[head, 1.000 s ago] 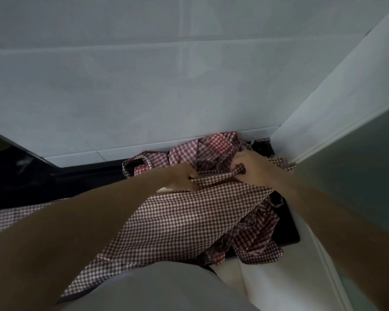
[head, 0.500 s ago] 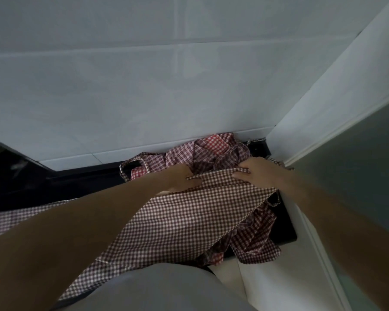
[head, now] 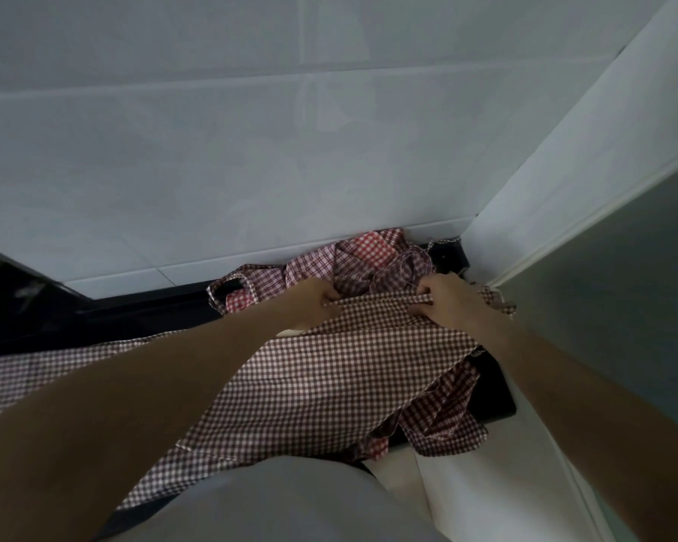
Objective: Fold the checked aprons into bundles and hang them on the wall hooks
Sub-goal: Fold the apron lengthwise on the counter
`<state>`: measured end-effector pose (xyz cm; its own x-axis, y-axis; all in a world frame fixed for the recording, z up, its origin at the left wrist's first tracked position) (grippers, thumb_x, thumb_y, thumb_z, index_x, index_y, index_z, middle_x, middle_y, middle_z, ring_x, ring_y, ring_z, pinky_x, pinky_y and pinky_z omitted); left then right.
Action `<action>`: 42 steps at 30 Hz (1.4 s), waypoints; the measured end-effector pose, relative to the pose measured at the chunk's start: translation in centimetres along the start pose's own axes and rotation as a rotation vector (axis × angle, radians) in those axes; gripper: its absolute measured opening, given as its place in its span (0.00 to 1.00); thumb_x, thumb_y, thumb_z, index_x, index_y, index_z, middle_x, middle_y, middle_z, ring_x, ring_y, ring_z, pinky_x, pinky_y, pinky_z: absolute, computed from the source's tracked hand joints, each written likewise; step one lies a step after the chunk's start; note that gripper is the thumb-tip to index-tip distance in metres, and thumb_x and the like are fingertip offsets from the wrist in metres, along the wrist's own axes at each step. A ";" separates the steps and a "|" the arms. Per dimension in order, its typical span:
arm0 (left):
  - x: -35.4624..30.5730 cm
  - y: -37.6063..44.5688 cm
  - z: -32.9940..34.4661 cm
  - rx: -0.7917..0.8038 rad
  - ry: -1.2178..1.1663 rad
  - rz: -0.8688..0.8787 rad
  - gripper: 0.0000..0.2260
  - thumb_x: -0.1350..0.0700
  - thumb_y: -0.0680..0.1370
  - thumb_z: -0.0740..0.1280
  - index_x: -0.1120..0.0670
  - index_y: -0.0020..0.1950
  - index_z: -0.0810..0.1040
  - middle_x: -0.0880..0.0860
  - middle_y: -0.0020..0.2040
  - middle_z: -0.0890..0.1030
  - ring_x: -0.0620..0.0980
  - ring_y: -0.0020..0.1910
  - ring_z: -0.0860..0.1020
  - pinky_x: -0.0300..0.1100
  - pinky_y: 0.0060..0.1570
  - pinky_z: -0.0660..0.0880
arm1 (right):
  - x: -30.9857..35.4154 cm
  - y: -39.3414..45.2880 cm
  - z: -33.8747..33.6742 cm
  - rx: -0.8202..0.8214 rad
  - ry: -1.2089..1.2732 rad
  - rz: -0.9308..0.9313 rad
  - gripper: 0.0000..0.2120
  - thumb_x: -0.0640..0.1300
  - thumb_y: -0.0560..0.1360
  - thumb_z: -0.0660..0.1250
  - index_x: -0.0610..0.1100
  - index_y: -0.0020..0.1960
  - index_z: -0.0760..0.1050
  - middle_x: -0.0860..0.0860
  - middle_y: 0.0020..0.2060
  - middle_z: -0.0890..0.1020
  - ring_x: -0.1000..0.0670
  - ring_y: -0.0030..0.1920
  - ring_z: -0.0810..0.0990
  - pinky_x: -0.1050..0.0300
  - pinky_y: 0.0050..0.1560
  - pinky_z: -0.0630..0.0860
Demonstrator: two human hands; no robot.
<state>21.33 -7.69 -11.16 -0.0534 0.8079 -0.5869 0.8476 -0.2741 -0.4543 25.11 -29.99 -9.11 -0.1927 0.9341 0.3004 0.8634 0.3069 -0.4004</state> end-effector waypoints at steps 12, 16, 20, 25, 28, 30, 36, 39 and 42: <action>-0.3 0.2 0.9 0.025 0.092 0.040 0.15 0.48 0.80 0.67 0.55 0.62 0.79 0.54 0.60 0.78 0.51 0.56 0.76 0.40 0.54 0.70 | -5.1 -3.1 -1.1 0.396 0.048 0.053 0.13 0.55 0.73 0.74 0.46 0.48 0.79 0.52 0.46 0.84 0.54 0.45 0.81 0.69 0.39 0.73; -0.1 0.3 1.6 0.120 0.137 0.046 0.19 0.47 0.77 0.71 0.58 0.62 0.80 0.54 0.61 0.78 0.54 0.58 0.76 0.43 0.58 0.71 | -5.9 -3.0 -3.4 0.296 -0.064 0.058 0.15 0.56 0.73 0.74 0.47 0.50 0.76 0.53 0.46 0.78 0.51 0.49 0.78 0.60 0.47 0.70; 0.7 0.4 0.5 0.029 0.137 0.001 0.19 0.49 0.76 0.73 0.56 0.64 0.79 0.54 0.63 0.77 0.55 0.62 0.75 0.46 0.62 0.71 | -9.1 -3.3 -5.0 0.274 -0.135 0.166 0.20 0.64 0.74 0.69 0.48 0.37 0.78 0.54 0.38 0.81 0.50 0.42 0.79 0.58 0.38 0.69; 1.4 0.2 -0.5 0.001 0.154 0.009 0.19 0.49 0.75 0.74 0.56 0.63 0.80 0.53 0.61 0.79 0.54 0.60 0.77 0.45 0.61 0.73 | -9.7 -3.1 -6.0 0.032 -0.108 0.260 0.16 0.45 0.76 0.72 0.40 0.60 0.77 0.41 0.56 0.80 0.42 0.53 0.79 0.53 0.52 0.76; 1.3 -0.1 -1.3 -0.054 0.137 0.015 0.17 0.50 0.74 0.75 0.56 0.60 0.81 0.53 0.58 0.79 0.53 0.57 0.77 0.43 0.56 0.73 | -5.7 -3.0 -5.2 -0.080 -0.172 0.127 0.23 0.46 0.78 0.67 0.41 0.70 0.70 0.40 0.61 0.75 0.39 0.60 0.75 0.47 0.58 0.74; 0.7 -0.2 -1.2 -0.045 0.147 0.041 0.16 0.50 0.74 0.75 0.56 0.59 0.81 0.52 0.56 0.78 0.52 0.55 0.76 0.42 0.54 0.72 | -2.2 -3.2 -4.9 -0.181 -0.167 0.010 0.19 0.47 0.80 0.62 0.43 0.70 0.70 0.42 0.62 0.75 0.41 0.60 0.75 0.48 0.58 0.72; -0.8 -0.5 -0.4 0.035 0.101 0.086 0.11 0.46 0.80 0.67 0.53 0.49 0.80 0.50 0.46 0.79 0.49 0.46 0.77 0.41 0.46 0.71 | 6.8 -2.8 -1.4 -0.061 -0.033 -0.300 0.18 0.56 0.79 0.66 0.50 0.66 0.76 0.52 0.63 0.77 0.50 0.65 0.72 0.41 0.70 0.65; -0.5 -0.8 -0.9 -0.011 0.083 0.102 0.12 0.46 0.79 0.67 0.54 0.51 0.81 0.50 0.47 0.80 0.50 0.47 0.78 0.43 0.49 0.74 | 8.0 -2.3 -1.2 -0.102 -0.009 -0.344 0.07 0.51 0.77 0.70 0.48 0.50 0.82 0.55 0.46 0.81 0.54 0.48 0.76 0.45 0.63 0.73; 0.1 -1.3 -1.2 -0.034 0.040 0.102 0.11 0.47 0.79 0.68 0.54 0.52 0.82 0.49 0.49 0.81 0.49 0.48 0.79 0.46 0.52 0.77 | 8.5 -2.5 -1.2 -0.096 0.085 -0.363 0.10 0.47 0.76 0.72 0.46 0.56 0.81 0.53 0.48 0.80 0.56 0.46 0.76 0.55 0.53 0.78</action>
<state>20.83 -6.62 -9.87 0.0550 0.7972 -0.6013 0.8648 -0.3391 -0.3704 21.87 -23.03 -4.55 -0.4578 0.7485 0.4799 0.7870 0.5922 -0.1730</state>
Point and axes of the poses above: each hand's wrist, its own y-axis towards the middle knuckle, its own z-axis out of the palm, x = y × z, the point moved 9 cm from there along y, towards the middle knuckle
